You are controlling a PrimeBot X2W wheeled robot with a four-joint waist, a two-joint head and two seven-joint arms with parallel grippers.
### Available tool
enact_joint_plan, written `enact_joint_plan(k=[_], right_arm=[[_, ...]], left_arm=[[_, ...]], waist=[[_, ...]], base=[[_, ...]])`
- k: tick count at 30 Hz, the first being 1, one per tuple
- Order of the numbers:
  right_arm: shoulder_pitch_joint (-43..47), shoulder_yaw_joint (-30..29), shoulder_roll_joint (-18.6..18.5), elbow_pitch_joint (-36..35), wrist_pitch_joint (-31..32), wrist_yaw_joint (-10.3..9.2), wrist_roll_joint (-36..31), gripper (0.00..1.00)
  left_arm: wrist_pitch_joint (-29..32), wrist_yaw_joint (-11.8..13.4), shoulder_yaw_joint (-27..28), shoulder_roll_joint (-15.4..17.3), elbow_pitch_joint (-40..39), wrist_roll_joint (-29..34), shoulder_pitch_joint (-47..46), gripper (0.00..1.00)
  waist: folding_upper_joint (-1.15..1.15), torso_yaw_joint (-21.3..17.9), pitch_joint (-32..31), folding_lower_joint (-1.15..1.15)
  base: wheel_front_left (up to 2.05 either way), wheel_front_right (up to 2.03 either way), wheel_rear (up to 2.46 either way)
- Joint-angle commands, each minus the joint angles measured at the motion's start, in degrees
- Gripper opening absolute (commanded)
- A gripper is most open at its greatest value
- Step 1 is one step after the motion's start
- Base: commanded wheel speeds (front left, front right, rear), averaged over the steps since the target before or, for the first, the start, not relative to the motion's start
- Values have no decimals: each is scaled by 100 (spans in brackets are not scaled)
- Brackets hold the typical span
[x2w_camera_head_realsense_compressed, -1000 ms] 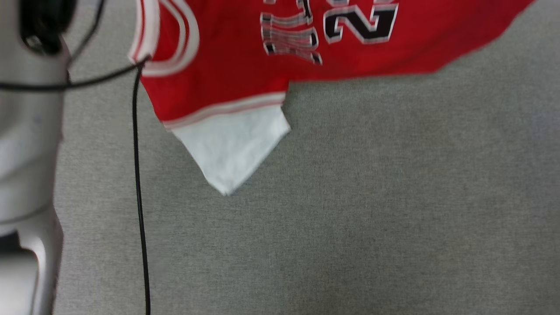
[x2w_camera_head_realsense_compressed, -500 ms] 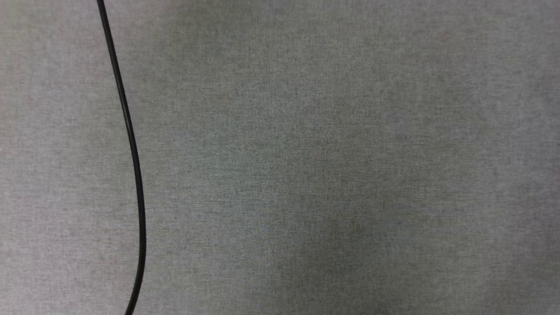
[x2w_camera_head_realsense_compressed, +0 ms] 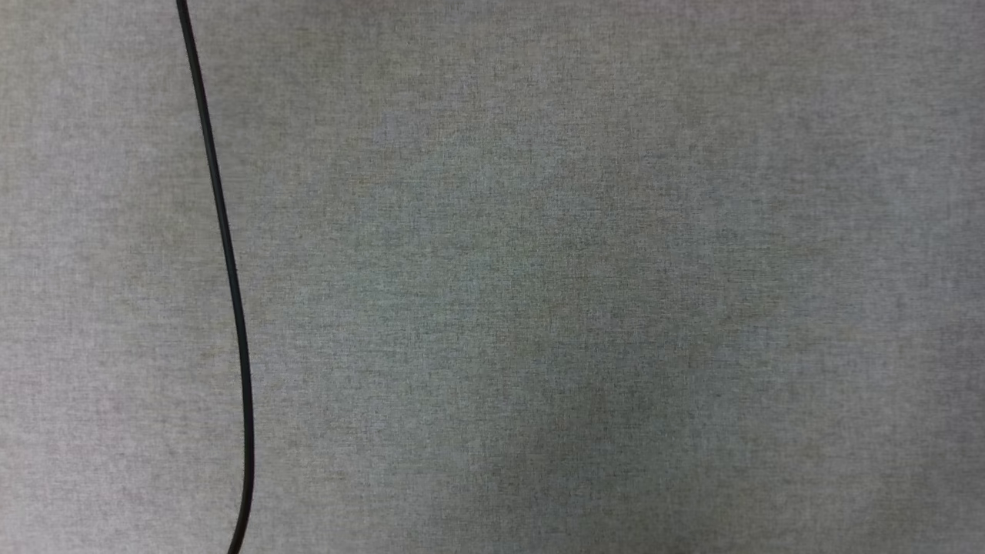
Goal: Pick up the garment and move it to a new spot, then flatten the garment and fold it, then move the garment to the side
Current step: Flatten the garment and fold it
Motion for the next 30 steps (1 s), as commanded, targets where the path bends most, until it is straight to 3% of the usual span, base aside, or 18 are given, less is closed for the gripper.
enact_joint_plan(k=[1,2,11,21,30], right_arm=[[204,75,76,74,-122,-8,130,0],[599,324,128,168,-271,-8,339,0],[2027,972,122,68,-710,-8,895,0],[4018,1659,-438,-599,-885,-8,1449,0],[5596,1908,-919,-1117,-877,-8,1762,0]], left_arm=[[-35,3,48,79,4,-40,292,0],[-44,1,130,62,-176,-162,943,0],[-37,135,683,10,-1250,-210,3430,0],[-38,261,890,-277,-2103,-101,6182,0],[-39,381,866,-247,-2222,-61,8245,0]], waist=[[0,-12,-24,-1],[0,-12,-71,-1],[0,-10,-434,-1],[0,105,-1247,-1],[0,49,-2096,-1]], base=[[0,0,0],[0,0,0],[0,0,0],[0,0,0],[0,0,0]])
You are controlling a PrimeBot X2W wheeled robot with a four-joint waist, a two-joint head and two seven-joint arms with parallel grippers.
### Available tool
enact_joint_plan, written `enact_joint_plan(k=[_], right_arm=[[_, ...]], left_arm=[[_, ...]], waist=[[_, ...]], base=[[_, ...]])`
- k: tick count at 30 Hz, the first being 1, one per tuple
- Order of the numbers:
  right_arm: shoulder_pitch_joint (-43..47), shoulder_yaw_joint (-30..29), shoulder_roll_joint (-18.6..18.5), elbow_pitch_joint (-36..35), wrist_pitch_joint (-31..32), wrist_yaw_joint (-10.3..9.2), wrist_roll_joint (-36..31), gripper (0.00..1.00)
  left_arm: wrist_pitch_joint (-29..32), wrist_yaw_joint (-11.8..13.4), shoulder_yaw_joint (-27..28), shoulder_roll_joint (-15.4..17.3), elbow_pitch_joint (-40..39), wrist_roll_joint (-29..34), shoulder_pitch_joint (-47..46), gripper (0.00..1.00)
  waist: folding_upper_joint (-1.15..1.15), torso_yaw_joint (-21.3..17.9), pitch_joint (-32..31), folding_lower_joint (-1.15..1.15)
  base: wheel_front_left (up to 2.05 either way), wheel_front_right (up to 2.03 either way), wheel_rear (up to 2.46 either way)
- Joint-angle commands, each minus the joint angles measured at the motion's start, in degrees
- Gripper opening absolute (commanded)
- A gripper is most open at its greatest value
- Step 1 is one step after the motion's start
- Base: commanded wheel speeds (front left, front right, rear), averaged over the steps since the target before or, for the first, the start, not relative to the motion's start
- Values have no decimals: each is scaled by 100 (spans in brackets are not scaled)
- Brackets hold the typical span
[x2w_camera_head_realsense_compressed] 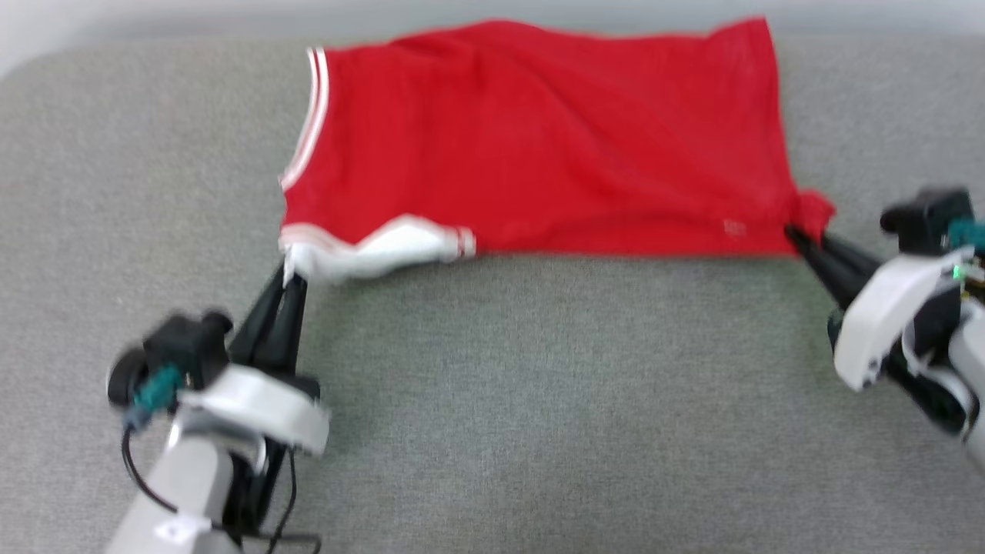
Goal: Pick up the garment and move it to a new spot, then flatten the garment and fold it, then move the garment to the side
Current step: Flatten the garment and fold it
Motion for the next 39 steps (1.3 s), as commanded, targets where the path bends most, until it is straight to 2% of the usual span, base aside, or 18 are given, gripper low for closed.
enact_joint_plan(k=[1,12,17,18,23,32,39], right_arm=[[326,40,-101,-91,5,-8,38,0],[2230,-36,-510,-639,82,-8,358,0],[3010,-312,-687,-935,172,-8,462,0],[3457,-492,-755,-1097,259,-8,507,0],[4029,-854,-850,-1412,433,-8,527,0],[4367,-1458,-743,-1866,705,-8,337,0],[4161,-1925,-564,-2153,877,-7,110,0]], left_arm=[[-15,66,-4,12,-28,13,361,0],[165,253,-181,-140,-181,-328,2242,0],[314,354,-203,-136,-352,-503,2922,0],[447,385,-242,-121,-454,-606,3277,0],[727,372,-337,-103,-637,-751,3658,0],[675,375,-364,10,-683,-577,3221,0],[824,119,-495,207,-548,-297,2099,0]], waist=[[0,-24,-366,2],[0,50,-1402,2],[0,52,-1657,2],[0,57,-1777,2],[0,45,-1835,2],[0,58,-1800,2],[0,26,-1520,2]], base=[[0,0,0],[0,0,0],[0,0,0],[0,0,0],[0,0,0],[0,0,0],[0,0,0]])
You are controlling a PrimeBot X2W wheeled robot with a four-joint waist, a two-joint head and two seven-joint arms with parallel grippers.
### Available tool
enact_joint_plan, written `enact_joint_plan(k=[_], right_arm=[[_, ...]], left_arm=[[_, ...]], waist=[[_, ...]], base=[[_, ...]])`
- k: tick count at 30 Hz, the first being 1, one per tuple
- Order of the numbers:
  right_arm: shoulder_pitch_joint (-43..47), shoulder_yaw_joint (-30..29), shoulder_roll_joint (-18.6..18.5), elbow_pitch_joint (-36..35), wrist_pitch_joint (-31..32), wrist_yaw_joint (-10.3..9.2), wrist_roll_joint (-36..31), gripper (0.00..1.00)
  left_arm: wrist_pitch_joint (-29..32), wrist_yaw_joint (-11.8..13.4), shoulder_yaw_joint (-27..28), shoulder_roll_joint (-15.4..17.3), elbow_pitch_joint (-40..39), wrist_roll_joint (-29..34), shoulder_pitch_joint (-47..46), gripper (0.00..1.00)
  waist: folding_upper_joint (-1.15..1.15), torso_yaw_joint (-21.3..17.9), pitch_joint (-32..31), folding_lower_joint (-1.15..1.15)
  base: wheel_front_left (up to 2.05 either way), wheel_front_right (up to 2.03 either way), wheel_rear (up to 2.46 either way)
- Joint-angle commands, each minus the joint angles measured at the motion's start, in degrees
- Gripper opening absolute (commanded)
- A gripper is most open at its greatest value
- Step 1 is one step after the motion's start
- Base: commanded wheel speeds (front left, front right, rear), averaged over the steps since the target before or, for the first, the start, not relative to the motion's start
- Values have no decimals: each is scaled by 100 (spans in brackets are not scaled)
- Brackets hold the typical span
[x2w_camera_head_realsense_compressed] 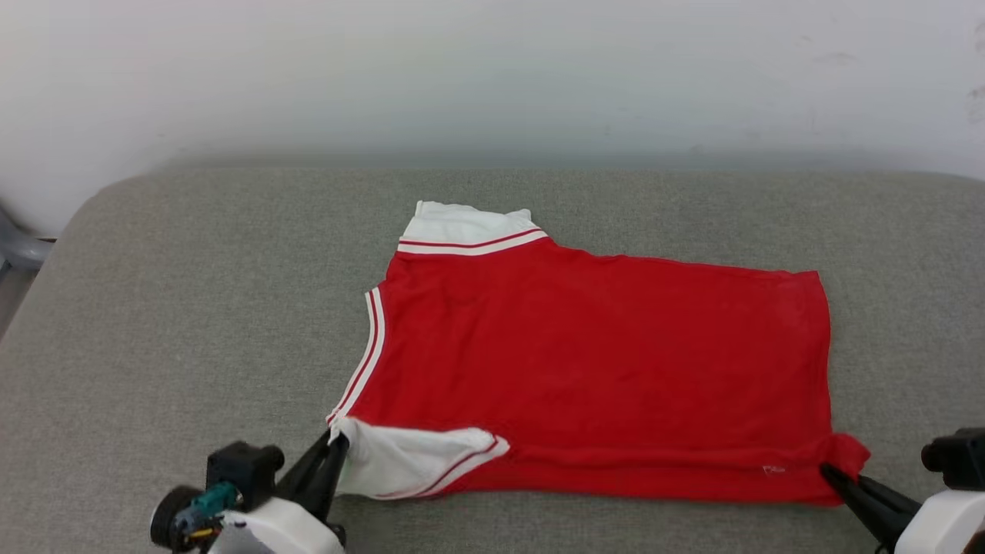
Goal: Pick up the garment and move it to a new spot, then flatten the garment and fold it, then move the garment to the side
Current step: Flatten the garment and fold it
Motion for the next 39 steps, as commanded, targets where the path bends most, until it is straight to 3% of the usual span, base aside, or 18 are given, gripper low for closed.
enact_joint_plan(k=[1,11,17,27,34,35,36,37,38,39], right_arm=[[-109,-65,54,-60,39,-6,-27,0],[-772,-206,302,-229,264,-6,-131,0],[-1299,-82,469,61,343,-6,-132,0],[-1856,426,614,817,383,-6,-164,0],[-1971,593,693,1180,120,-6,-133,0],[-1991,578,700,1209,67,-6,-122,0],[-2009,559,711,1232,22,-6,-107,4],[-2020,539,708,1246,-25,-6,-118,39],[-2023,494,698,1253,-103,-6,-137,96],[-2002,407,701,1269,-196,-7,-137,100]], left_arm=[[22,-55,4,47,51,32,-254,0],[69,-327,-102,210,763,133,-1863,0],[-64,-407,-254,176,1568,143,-2525,0],[-442,-457,-688,23,3082,-1,-3022,0],[-664,-467,-1060,-87,3620,-221,-3168,0],[-684,-466,-1075,-100,3670,-255,-3196,37],[-711,-466,-1085,-94,3709,-263,-3231,100],[-732,-467,-1110,-97,3739,-282,-3255,100],[-750,-467,-1142,-99,3757,-299,-3280,100],[-765,-467,-1160,-87,3764,-307,-3320,100]], waist=[[0,-38,116,0],[0,-346,670,0],[0,-478,1000,0],[0,-517,1287,0],[0,-447,1282,0],[0,-437,1266,0],[0,-427,1242,0],[0,-413,1209,0],[0,-394,1171,0],[0,-367,1127,0]], base=[[0,0,0],[0,0,0],[0,0,0],[0,0,0],[0,0,0],[0,0,0],[0,0,0],[0,0,0],[0,0,0],[0,0,0]])
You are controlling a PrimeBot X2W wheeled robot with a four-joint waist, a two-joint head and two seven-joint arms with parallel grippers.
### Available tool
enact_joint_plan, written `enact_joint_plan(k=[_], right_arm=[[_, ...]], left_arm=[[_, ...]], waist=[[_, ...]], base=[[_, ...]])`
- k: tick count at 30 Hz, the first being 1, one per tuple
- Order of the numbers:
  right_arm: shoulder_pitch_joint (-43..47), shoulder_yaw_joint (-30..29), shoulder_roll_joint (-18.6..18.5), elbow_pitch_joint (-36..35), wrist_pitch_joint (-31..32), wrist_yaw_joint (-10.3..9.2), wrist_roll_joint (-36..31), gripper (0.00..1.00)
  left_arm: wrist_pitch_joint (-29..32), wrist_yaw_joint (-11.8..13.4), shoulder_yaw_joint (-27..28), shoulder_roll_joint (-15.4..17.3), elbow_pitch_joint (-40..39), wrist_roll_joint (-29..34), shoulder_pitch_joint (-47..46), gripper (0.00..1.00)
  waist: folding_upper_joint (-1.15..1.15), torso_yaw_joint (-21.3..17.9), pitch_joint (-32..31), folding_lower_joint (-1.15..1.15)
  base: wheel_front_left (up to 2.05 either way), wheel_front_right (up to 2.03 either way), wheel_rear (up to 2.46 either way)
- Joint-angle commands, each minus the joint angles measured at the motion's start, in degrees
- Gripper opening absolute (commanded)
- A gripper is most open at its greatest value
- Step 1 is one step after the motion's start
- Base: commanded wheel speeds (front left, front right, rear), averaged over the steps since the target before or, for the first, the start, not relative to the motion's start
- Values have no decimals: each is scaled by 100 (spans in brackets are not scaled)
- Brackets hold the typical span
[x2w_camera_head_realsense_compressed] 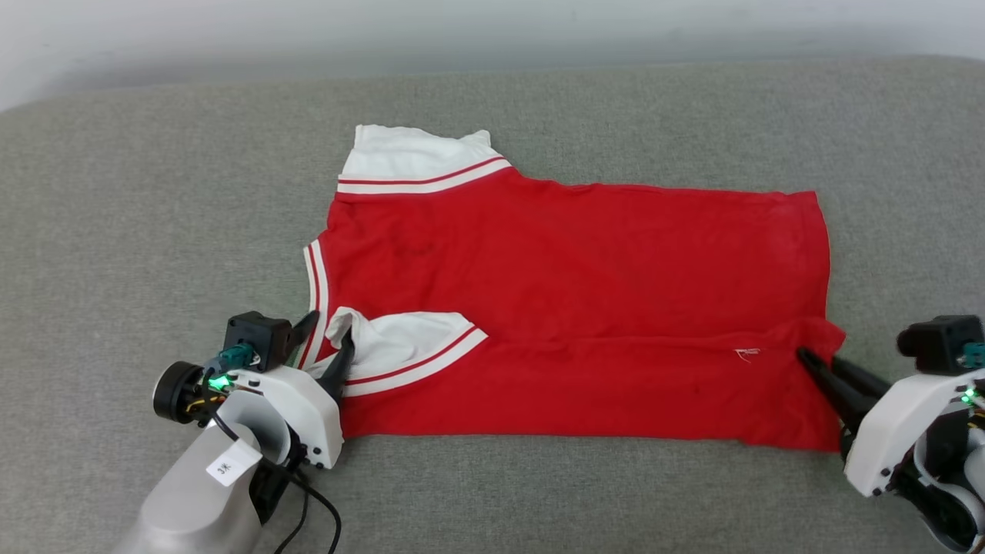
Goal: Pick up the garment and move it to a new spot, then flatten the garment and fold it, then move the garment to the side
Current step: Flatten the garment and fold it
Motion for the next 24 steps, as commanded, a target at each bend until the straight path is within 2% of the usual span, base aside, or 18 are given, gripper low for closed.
enact_joint_plan(k=[1,8,11,18,24], right_arm=[[-30,-138,21,6,-145,-6,-13,100],[317,-601,-11,-285,-448,-5,-60,100],[478,-779,-14,-450,-424,-6,-123,100],[759,-1164,147,-783,-219,-6,-386,100],[891,-1400,313,-944,-79,-6,-577,100]], left_arm=[[-46,1,-12,27,20,-42,-105,100],[-76,0,-138,275,-226,-4,-328,100],[123,0,-235,405,-416,-95,-472,100],[1538,0,-874,917,-1251,-723,-934,100],[3170,-1,-1500,1330,-1909,-1623,-1188,100]], waist=[[0,72,-108,-1],[0,224,-403,-1],[0,278,-506,-1],[0,399,-608,-1],[0,429,-615,-1]], base=[[0,0,0],[0,0,0],[0,0,0],[0,0,0],[0,0,0]])
